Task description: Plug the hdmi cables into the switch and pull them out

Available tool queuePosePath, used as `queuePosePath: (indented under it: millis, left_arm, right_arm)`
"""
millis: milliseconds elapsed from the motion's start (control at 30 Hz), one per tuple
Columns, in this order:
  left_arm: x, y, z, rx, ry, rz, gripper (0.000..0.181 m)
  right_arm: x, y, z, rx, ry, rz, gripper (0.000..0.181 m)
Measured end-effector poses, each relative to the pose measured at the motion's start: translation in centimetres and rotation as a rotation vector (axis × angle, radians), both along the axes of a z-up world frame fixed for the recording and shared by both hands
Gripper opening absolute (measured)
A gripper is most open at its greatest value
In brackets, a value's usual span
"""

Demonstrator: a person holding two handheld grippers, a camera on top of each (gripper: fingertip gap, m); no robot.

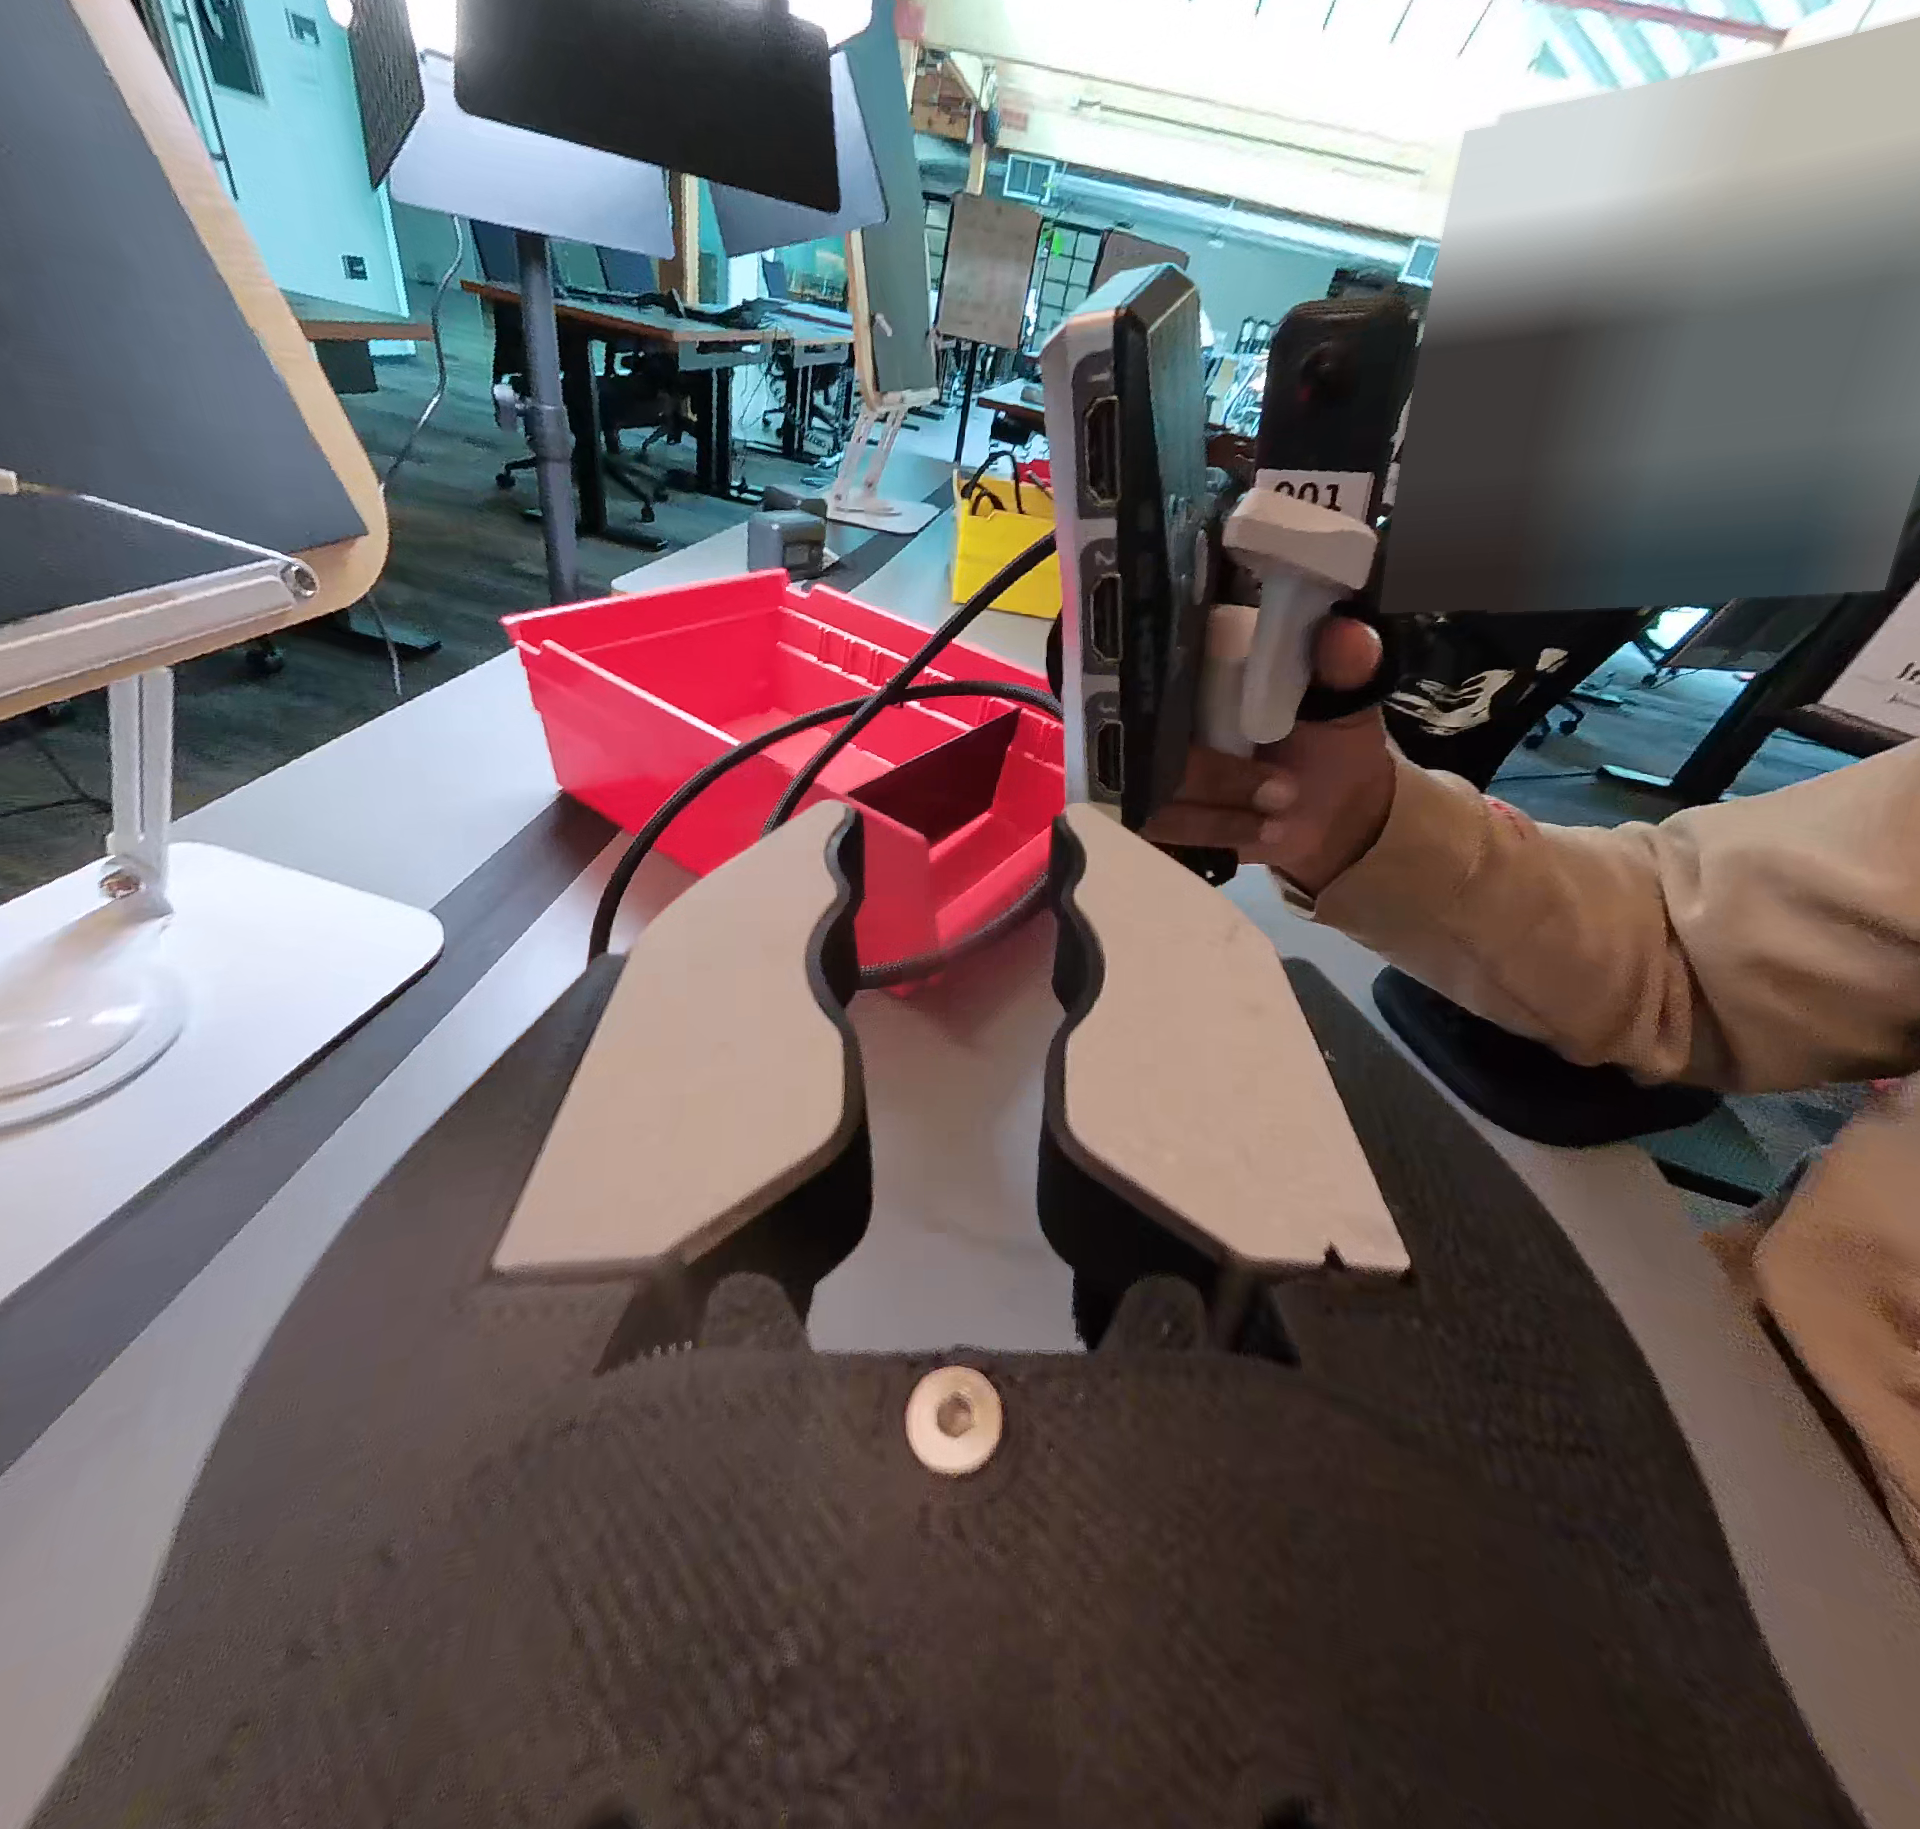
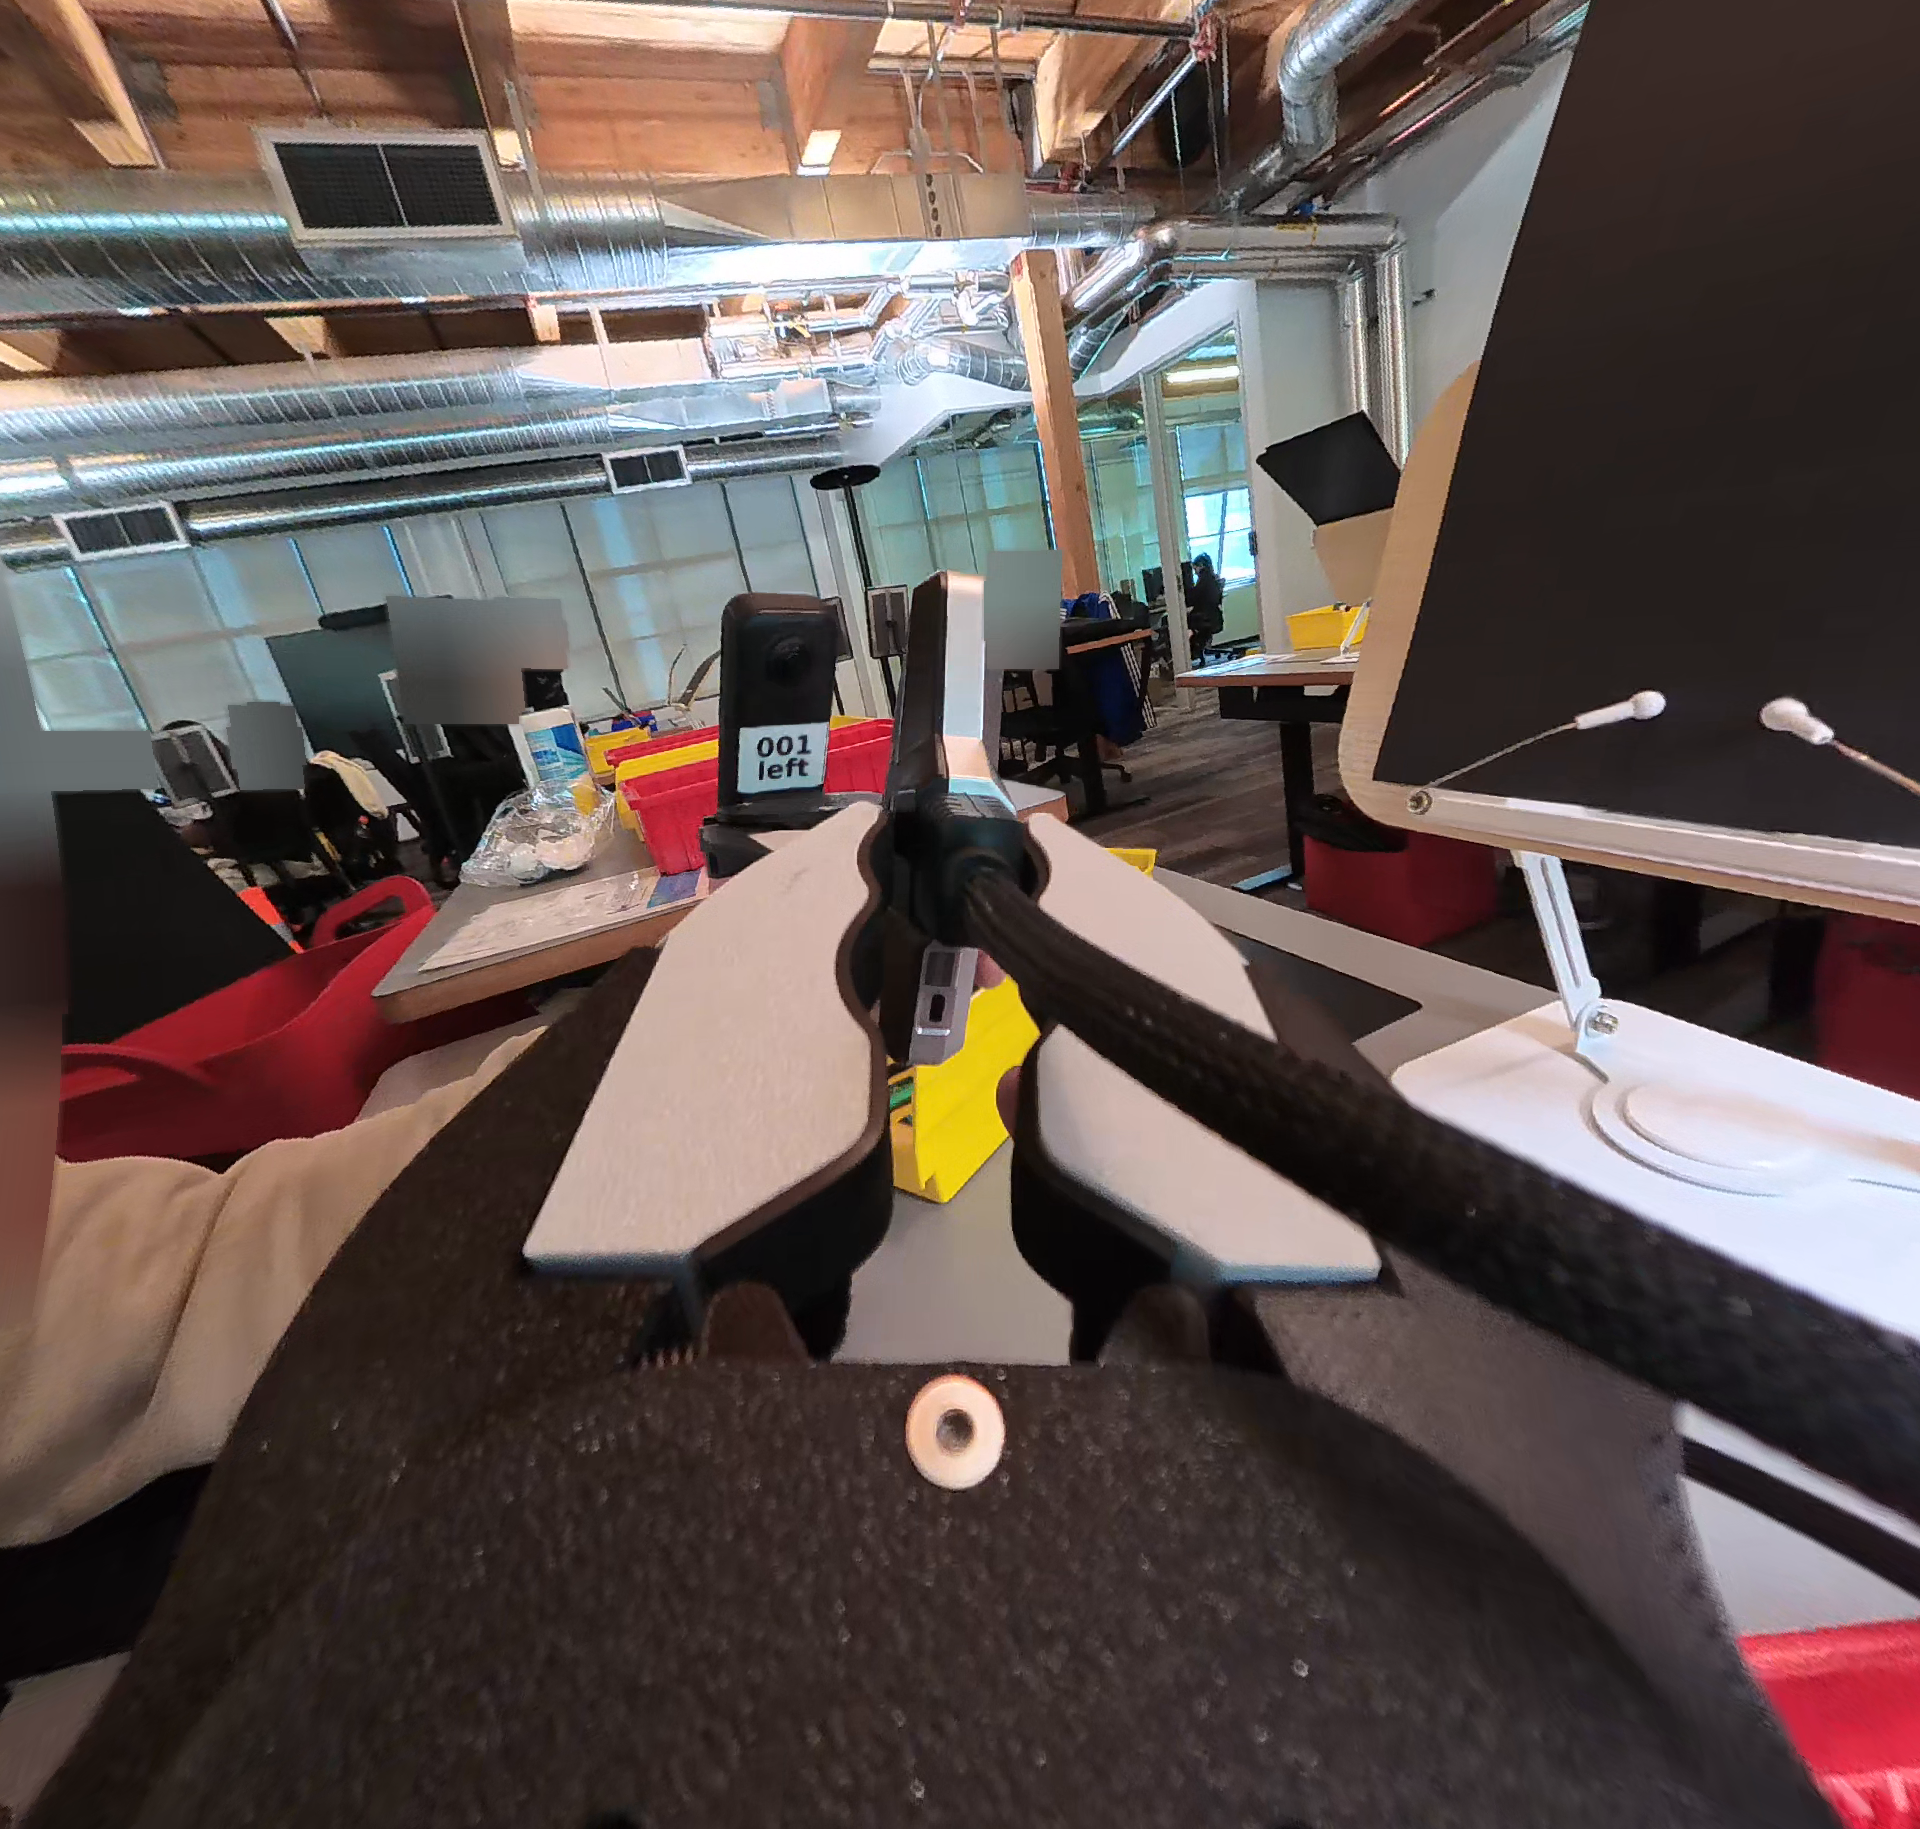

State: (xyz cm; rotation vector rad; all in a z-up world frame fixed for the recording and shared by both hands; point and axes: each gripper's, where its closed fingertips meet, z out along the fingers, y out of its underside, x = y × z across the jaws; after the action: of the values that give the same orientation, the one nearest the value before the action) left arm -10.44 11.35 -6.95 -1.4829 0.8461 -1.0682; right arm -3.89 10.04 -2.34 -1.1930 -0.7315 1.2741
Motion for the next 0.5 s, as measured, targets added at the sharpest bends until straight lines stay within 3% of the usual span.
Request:
queuePosePath:
  millis: [500]
  left_arm:
    - [-1.2,2.0,-1.4,-0.025,-0.013,0.047,0.030]
  right_arm:
    - [-1.4,0.3,-1.3,-0.031,0.037,-0.042,0.021]
